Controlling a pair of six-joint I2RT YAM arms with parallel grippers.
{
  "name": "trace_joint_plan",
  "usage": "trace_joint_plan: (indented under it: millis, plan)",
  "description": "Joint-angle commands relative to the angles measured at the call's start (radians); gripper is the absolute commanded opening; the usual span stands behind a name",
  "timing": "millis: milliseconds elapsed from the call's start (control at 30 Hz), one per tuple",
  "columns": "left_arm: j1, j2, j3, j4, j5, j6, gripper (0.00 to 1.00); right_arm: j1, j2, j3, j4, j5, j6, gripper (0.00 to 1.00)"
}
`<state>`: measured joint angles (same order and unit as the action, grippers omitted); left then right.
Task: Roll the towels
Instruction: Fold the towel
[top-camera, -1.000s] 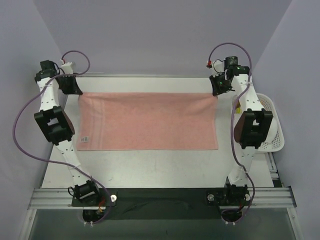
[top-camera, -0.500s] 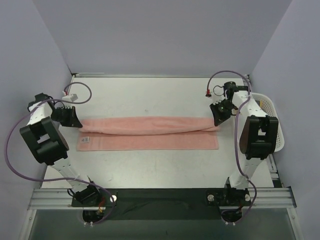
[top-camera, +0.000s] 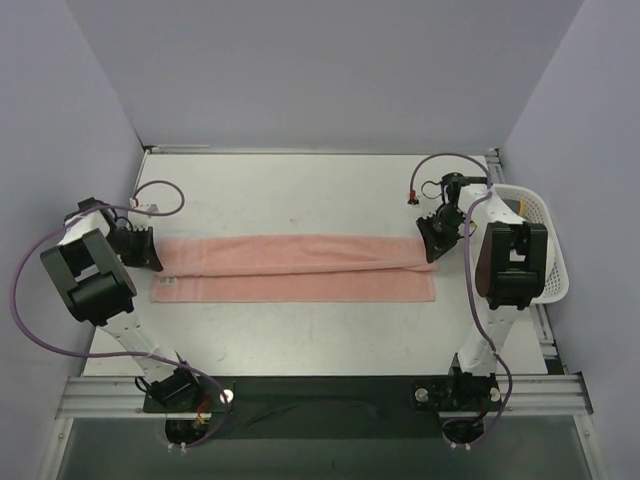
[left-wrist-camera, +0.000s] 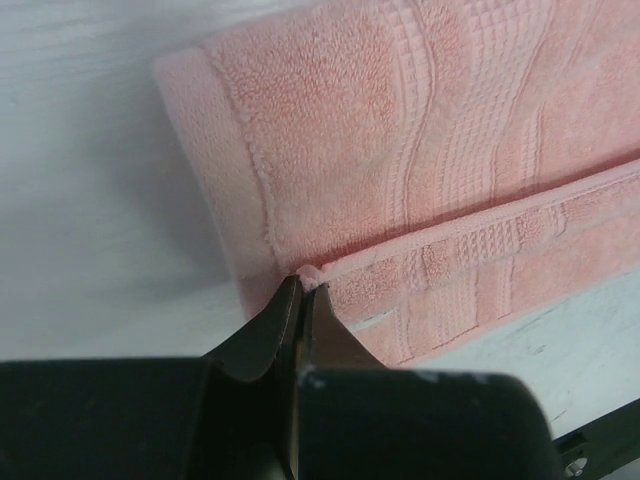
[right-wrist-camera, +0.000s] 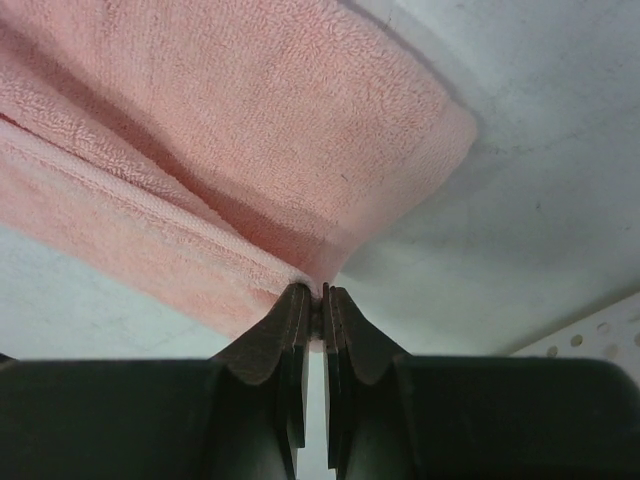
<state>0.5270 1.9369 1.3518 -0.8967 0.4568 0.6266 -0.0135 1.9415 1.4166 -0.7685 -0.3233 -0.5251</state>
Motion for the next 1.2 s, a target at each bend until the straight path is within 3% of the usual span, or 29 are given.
trace_joint_plan:
  millis: [0,233,433,633,900,1000,1033,1067,1167]
  plan:
    - [0.025,-0.015,0.119,-0.002,0.002,-0.025,0.00,-0.019,-0.027,0.085,-0.078,0.040,-0.010,0.00]
    - [0.028,-0.104,0.182,-0.133,0.054,-0.007,0.00,-0.023,-0.141,0.076,-0.184,-0.008,-0.065,0.00]
    - [0.034,-0.131,0.054,-0.189,0.005,0.057,0.00,-0.022,-0.147,-0.068,-0.158,-0.010,-0.075,0.00]
    - [0.031,-0.083,-0.103,-0.039,-0.073,0.021,0.00,-0.003,-0.090,-0.162,-0.066,0.013,-0.056,0.00]
    - [0.036,-0.019,-0.088,0.012,-0.066,-0.012,0.01,0.006,-0.099,-0.160,-0.067,0.015,-0.065,0.00]
    - [0.037,-0.062,-0.068,-0.050,-0.041,0.034,0.12,0.001,-0.144,-0.156,-0.129,-0.009,-0.131,0.13]
    - [0.041,-0.075,-0.062,-0.076,-0.032,0.076,0.22,-0.003,-0.157,-0.156,-0.167,-0.020,-0.150,0.16]
    - [0.054,-0.102,-0.056,-0.126,-0.020,0.100,0.27,-0.012,-0.199,-0.159,-0.184,-0.034,-0.174,0.26]
    - [0.093,-0.150,-0.008,-0.275,0.054,0.224,0.39,-0.016,-0.278,-0.169,-0.247,-0.069,-0.262,0.30]
